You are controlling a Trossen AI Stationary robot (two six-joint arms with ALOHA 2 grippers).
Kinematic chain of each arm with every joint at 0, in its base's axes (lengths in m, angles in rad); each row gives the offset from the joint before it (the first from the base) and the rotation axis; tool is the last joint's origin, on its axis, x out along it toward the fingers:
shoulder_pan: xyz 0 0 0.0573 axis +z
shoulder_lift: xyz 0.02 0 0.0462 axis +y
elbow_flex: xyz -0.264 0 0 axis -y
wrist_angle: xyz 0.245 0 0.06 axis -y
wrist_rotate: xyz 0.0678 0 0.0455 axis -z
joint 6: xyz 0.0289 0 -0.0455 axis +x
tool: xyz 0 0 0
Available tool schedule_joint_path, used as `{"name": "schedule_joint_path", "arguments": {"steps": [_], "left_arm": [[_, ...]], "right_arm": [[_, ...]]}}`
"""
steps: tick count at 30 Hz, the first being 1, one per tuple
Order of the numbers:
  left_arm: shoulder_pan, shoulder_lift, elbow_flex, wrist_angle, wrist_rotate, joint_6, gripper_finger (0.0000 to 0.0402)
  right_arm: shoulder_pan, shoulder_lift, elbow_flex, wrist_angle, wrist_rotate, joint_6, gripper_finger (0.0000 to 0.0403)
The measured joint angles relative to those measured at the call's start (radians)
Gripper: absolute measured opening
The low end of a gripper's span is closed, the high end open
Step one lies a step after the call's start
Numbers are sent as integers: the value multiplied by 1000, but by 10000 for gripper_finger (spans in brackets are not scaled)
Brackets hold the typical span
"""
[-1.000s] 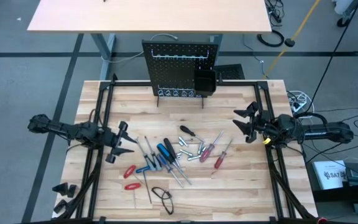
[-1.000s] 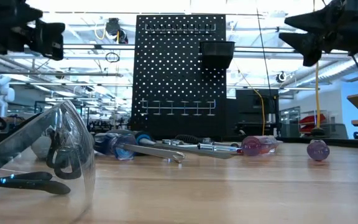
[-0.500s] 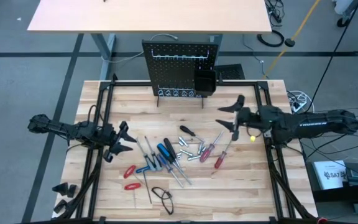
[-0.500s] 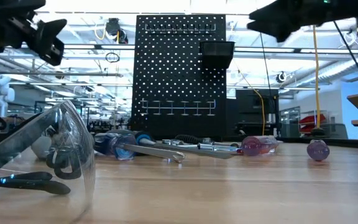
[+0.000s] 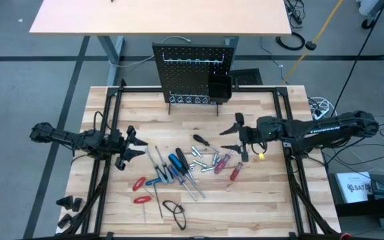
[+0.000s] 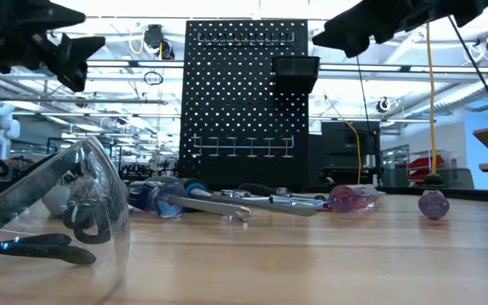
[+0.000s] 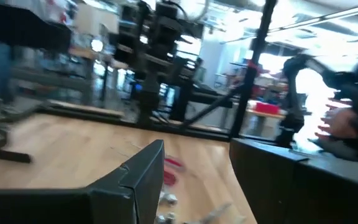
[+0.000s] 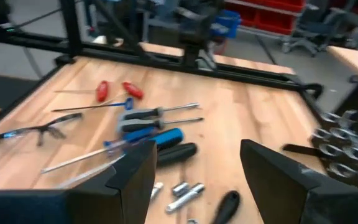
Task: Hang tools onto peg board
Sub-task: Put the socket into the black bin on the pegboard
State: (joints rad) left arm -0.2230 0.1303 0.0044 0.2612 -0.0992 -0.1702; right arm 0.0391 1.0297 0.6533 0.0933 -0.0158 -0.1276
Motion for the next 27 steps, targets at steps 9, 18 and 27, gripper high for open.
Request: {"name": "schedule_joint_path", "arguments": {"steps": [9, 18, 27], "left_arm": [[0, 17, 67, -143, -141, -2, 185], [0, 66, 138, -201, -207, 153, 53], [0, 67, 185, -195, -258, 177, 4]], "right_arm": [[57, 99, 77, 1, -39, 8, 226], [88, 278, 186, -3, -38, 11, 226], [118, 431, 322, -17, -35, 129, 226]]}}
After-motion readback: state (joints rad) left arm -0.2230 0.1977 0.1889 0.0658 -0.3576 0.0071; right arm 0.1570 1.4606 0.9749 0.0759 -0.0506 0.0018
